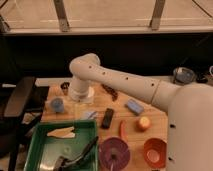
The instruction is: Place banana in purple bowl
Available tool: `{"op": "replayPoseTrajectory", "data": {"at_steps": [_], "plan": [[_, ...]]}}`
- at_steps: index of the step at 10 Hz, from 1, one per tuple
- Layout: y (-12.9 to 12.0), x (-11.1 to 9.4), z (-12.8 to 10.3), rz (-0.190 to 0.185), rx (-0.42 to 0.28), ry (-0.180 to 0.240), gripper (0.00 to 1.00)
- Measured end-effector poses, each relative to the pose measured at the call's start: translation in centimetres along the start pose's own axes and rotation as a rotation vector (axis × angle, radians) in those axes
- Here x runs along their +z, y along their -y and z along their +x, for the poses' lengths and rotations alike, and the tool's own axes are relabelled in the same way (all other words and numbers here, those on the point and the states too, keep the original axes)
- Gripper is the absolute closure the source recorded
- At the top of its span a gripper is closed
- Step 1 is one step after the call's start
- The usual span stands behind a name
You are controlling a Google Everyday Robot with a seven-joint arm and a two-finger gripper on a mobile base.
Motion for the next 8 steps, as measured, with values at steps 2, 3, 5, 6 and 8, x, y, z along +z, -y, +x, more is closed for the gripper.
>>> {"op": "replayPoseTrajectory", "data": {"at_steps": [2, 3, 5, 6, 8], "plan": [[-0.8, 1.3, -2.7, -0.006, -0.124, -0.012, 0.29], [-1.2, 2.0, -3.9, -0.015, -0.182, -0.008, 0.29], [-1.3, 2.3, -4.3, -0.022, -0.199, 0.003, 0.29], [-1.4, 2.3, -4.2, -0.022, -0.198, 0.003, 0.29], [-1.3, 2.3, -4.4, -0.023, -0.200, 0.004, 0.29]]}}
